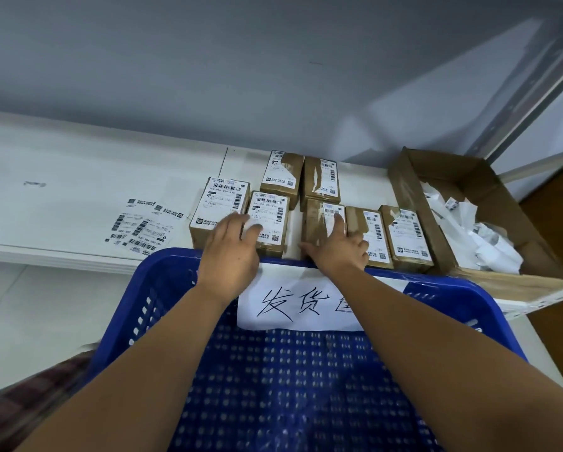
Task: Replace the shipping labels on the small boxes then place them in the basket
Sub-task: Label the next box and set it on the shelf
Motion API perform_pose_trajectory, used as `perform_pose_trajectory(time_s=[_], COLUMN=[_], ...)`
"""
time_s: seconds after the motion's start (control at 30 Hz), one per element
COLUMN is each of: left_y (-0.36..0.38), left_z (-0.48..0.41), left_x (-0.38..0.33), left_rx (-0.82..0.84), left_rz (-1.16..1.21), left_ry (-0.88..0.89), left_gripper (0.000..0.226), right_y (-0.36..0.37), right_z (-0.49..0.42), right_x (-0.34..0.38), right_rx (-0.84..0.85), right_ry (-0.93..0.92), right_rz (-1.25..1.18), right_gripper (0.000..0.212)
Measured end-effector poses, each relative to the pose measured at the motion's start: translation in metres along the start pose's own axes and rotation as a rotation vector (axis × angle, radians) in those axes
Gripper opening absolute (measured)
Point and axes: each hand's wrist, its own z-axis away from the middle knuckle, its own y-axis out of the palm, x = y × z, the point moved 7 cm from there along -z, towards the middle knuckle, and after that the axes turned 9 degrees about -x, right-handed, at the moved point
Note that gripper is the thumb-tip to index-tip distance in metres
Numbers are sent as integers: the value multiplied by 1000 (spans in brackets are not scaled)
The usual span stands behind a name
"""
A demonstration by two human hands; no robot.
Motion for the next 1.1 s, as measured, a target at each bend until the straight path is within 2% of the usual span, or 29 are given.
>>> perform_pose_trajectory(time_s=[0.1, 0.27, 0.43, 0.53, 0.7, 0.8, 0.93, 1.07, 1.1], left_y=[-3, 17, 27, 28, 25, 24, 17, -8, -16], left_z=[1, 7, 15, 18, 23, 21, 15, 1, -3], left_x=[-23, -37, -40, -39, -41, -42, -45, -48, -50], left_rx=[57, 281, 338, 351, 371, 376, 332, 229, 217], left_rz=[142, 354, 478, 515, 540, 545, 589, 651, 653], left_ry=[47, -196, -318, -389, -435, -438, -498, -587, -614], left_gripper=[21, 22, 20, 21, 20, 20, 21, 14, 20], right_y=[6, 10, 12, 12, 22, 18, -9, -39, -48], right_z=[-3, -4, -9, -8, -3, -1, 13, 41, 51], right_x=[-3, 3, 3, 5, 9, 5, -1, -4, -7], right_rx=[7, -6, 38, 31, 72, 20, -139, -280, -282], right_ry=[-6, 12, 76, 85, 100, 110, 86, -61, -114], right_rz=[22, 27, -56, 22, 119, -2, -160, -515, -600], right_gripper=[100, 95, 106, 111, 103, 101, 96, 102, 103])
